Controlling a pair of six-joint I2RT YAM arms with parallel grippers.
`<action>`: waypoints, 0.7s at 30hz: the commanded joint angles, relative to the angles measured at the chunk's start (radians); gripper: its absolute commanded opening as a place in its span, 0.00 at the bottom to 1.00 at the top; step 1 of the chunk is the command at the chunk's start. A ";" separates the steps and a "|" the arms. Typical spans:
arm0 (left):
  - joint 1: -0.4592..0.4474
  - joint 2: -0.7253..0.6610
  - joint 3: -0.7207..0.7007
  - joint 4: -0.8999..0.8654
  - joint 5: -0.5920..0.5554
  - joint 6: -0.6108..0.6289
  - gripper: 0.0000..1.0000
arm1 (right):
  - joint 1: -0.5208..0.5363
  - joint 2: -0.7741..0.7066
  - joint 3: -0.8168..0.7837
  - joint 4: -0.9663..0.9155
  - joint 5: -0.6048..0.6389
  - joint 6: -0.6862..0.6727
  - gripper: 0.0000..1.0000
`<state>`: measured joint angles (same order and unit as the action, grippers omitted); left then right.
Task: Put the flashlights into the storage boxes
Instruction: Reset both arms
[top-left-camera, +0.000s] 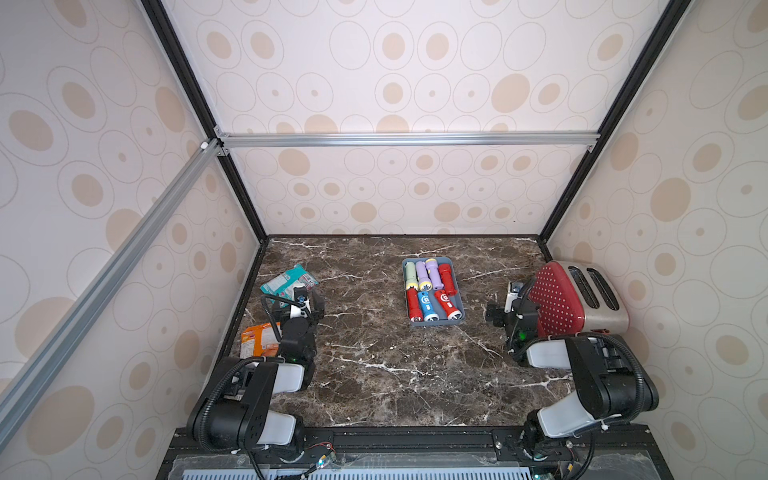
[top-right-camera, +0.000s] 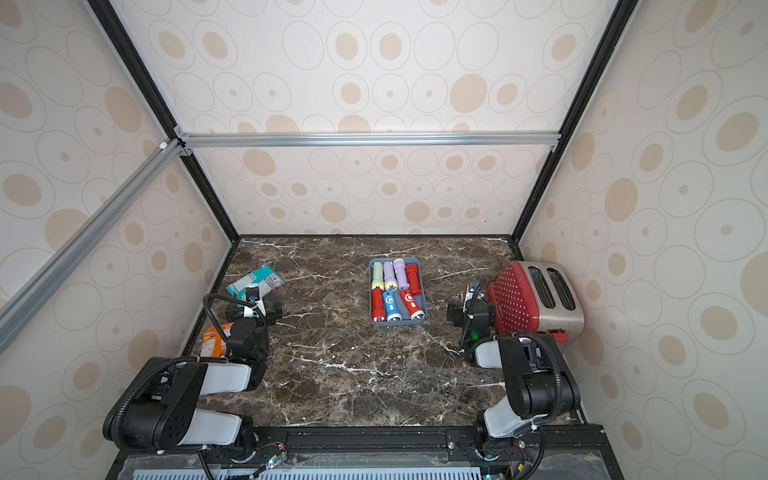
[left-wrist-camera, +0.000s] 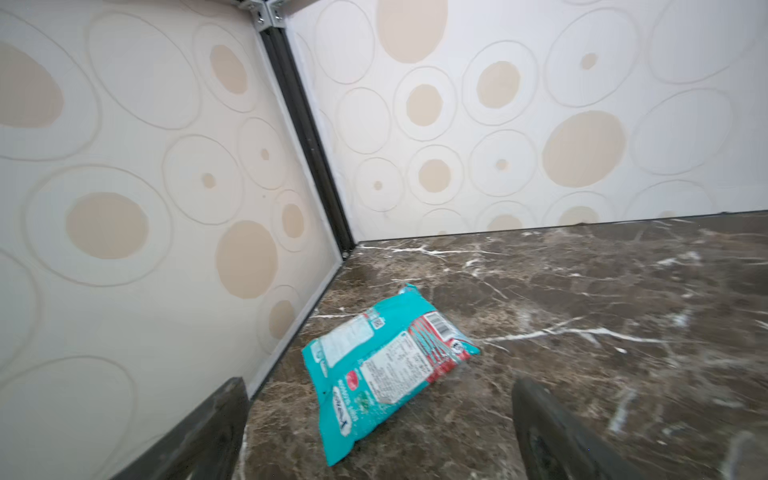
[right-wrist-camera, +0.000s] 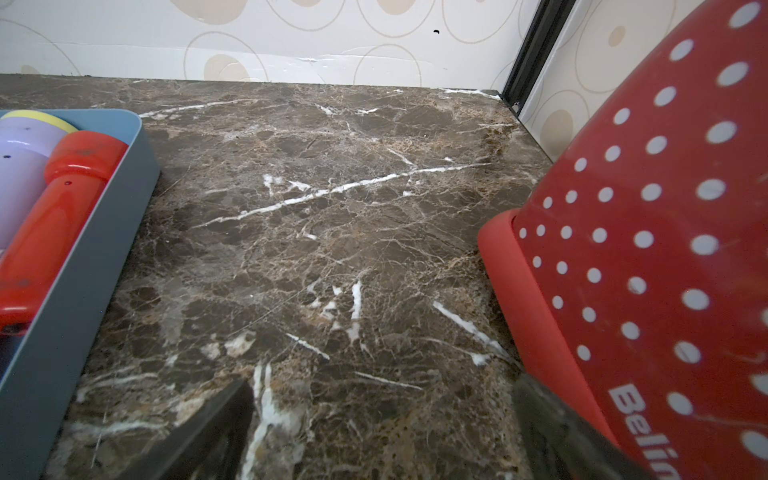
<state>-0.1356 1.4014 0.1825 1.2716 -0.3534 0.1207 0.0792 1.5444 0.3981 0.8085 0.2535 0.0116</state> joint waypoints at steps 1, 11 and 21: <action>0.044 -0.007 -0.054 0.088 0.113 -0.123 0.98 | -0.001 -0.005 0.011 0.014 -0.007 0.000 1.00; 0.103 0.176 -0.047 0.246 0.217 -0.146 0.99 | -0.001 -0.003 0.014 0.014 -0.010 0.002 0.99; 0.103 0.174 0.046 0.070 0.225 -0.138 0.99 | -0.001 0.001 0.022 0.002 -0.014 0.002 0.99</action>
<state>-0.0387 1.5803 0.2184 1.3617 -0.1429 -0.0124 0.0792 1.5444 0.3988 0.8074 0.2440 0.0116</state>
